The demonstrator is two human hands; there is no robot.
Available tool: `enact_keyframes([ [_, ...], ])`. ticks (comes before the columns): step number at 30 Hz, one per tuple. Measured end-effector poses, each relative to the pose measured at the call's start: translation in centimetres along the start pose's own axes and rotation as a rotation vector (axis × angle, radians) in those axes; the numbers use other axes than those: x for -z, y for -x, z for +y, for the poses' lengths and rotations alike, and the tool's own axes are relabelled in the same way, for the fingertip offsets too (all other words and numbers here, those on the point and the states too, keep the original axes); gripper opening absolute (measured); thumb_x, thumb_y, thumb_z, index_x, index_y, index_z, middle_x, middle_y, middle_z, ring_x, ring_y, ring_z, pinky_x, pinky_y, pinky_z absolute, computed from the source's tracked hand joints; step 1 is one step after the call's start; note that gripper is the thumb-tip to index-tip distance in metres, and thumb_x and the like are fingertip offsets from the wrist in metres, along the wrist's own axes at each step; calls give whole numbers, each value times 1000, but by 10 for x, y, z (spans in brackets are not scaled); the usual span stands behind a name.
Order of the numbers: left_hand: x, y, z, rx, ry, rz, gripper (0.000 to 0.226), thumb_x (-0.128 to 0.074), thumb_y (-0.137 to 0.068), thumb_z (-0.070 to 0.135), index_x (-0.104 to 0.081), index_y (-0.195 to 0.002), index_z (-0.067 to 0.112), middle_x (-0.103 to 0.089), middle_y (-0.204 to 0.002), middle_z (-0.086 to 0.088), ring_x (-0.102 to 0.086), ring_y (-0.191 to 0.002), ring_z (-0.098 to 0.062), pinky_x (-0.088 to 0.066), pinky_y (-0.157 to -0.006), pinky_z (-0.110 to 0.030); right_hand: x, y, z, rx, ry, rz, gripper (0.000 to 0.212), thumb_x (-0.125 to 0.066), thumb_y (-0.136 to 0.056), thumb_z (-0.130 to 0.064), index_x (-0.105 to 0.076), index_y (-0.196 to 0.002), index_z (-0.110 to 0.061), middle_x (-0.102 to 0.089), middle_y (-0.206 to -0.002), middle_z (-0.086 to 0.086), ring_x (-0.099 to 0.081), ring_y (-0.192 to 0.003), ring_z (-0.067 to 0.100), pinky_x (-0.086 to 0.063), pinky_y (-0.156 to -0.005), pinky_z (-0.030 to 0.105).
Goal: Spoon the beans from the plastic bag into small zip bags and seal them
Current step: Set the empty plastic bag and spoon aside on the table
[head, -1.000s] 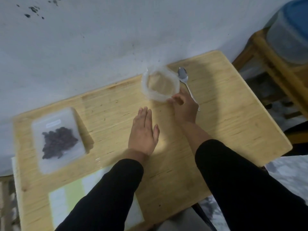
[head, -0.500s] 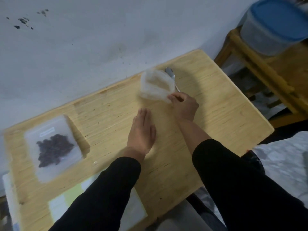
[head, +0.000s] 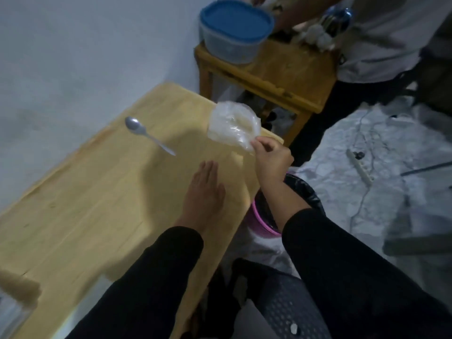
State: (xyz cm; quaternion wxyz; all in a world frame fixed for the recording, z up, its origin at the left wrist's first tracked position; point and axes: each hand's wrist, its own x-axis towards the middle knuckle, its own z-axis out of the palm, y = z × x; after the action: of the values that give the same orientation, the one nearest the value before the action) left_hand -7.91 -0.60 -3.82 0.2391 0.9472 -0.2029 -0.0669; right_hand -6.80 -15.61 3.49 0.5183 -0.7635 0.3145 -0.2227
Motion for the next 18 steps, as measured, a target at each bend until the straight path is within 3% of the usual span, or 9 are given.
enact_keyframes([
  [2,-12,-10,16,-24,-27,-22,59,-32,-89,29,-43,-134,-7,-46,-137,-25,-41,-131,-39,-36,-105,-47,29,-9,15,-62,-9,71,14,-70,-82,-14,-73,-94,-9,-67,-88,-5,-56,-72,-2,-41,-66,-1],
  [5,-25,-18,38,-73,-86,-83,57,-41,-93,20,-26,-144,-3,-29,-150,-21,-22,-142,-33,-21,-113,-41,66,-17,44,-159,38,164,10,-69,-83,-17,-73,-91,-14,-70,-90,-1,-60,-80,7,-44,-74,11],
  [8,-36,-22,48,-114,-132,-88,57,-44,-94,18,-26,-143,-5,-28,-150,-23,-21,-142,-35,-20,-114,-43,95,-22,74,-211,105,232,9,-67,-85,-17,-72,-91,-14,-71,-90,2,-61,-82,12,-45,-78,15],
  [12,-44,-27,54,-78,-145,-111,61,-24,-93,29,-21,-146,-1,-22,-153,-19,-17,-143,-30,-14,-116,-42,117,-30,106,-274,146,265,16,-63,-87,-15,-70,-102,-11,-70,-95,5,-64,-92,18,-45,-84,17],
  [15,-42,-26,56,-91,-146,-108,69,-20,-87,34,-22,-145,-2,-24,-152,-20,-20,-142,-32,-15,-115,-43,120,-36,125,-284,264,136,34,-59,-90,-18,-59,-125,-15,-62,-123,10,-56,-115,22,-39,-99,23],
  [18,-40,-26,58,-99,-149,-103,64,-26,-91,32,-22,-145,-2,-23,-153,-20,-19,-143,-31,-14,-115,-42,115,-39,132,-168,517,-58,49,-48,-96,-25,-38,-141,-11,-35,-149,11,-30,-139,24,-21,-113,30],
])
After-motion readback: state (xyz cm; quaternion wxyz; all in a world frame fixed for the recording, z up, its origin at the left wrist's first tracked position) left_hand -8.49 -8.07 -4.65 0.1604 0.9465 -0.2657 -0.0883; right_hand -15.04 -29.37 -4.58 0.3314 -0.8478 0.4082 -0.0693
